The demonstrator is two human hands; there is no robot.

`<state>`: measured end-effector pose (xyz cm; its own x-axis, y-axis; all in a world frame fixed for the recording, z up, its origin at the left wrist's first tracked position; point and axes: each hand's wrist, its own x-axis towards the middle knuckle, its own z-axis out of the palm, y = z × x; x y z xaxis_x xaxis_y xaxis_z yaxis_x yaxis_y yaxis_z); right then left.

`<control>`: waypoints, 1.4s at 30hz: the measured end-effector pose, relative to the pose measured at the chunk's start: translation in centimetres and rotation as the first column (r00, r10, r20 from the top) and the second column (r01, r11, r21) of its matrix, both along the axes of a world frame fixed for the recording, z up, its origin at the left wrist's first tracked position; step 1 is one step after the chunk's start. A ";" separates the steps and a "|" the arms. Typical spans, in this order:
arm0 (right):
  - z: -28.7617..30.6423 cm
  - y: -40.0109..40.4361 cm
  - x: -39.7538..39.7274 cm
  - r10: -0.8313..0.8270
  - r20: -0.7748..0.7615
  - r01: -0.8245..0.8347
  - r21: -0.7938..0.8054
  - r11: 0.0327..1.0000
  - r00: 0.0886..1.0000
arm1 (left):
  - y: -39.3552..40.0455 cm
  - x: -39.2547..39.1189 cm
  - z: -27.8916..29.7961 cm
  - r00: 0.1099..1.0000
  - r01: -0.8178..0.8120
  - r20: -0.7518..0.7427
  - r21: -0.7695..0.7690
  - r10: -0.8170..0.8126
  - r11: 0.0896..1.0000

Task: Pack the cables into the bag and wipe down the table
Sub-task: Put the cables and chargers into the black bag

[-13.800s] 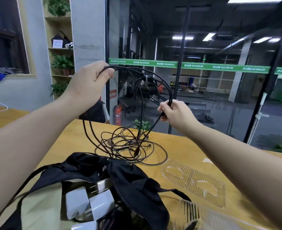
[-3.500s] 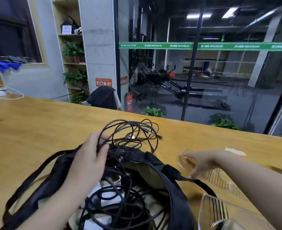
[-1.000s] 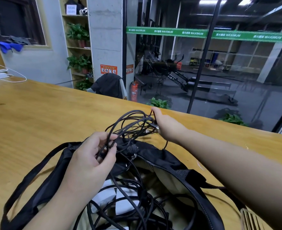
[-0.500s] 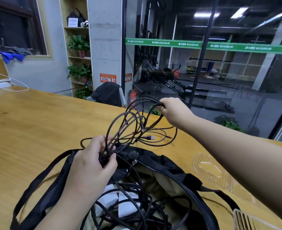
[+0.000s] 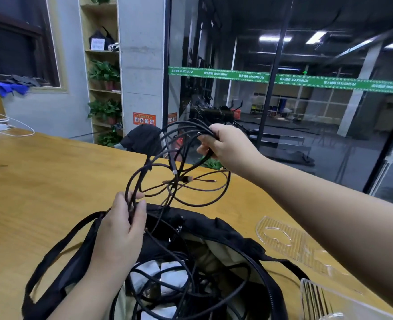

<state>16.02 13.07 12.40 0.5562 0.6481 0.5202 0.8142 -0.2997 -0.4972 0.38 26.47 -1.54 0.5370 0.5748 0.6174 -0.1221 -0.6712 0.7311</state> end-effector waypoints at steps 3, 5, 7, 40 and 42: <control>0.5 -0.6 -1.4 0.039 -0.009 -0.039 0.012 0.999 0.999 | -0.1 0.1 -0.2 0.994 -0.062 0.091 0.080 0.054 0.995; 0.8 -1.0 -2.3 0.067 -0.023 -0.067 0.010 0.998 0.997 | -0.3 0.1 -0.1 0.979 -0.133 0.170 0.135 0.110 0.982; 1.2 -1.3 -3.3 0.098 -0.006 -0.098 0.000 0.995 0.995 | -0.5 0.0 0.2 0.956 -0.157 0.274 0.182 0.104 0.971; -1.0 -5.1 -10.8 0.257 -0.075 -0.266 -0.359 0.894 0.964 | -3.6 -4.8 5.7 0.984 0.110 0.072 0.464 -0.161 0.879; -0.9 -5.0 -10.6 0.204 -0.086 -0.221 -0.353 0.909 0.975 | -3.7 -5.1 5.1 0.971 0.092 0.150 0.485 -0.187 0.870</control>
<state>5.38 8.05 11.45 0.4020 0.8917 0.2082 0.8574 -0.2868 -0.4273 -4.74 22.79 3.61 0.4379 0.1178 0.8913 -0.3422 -0.8949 0.2865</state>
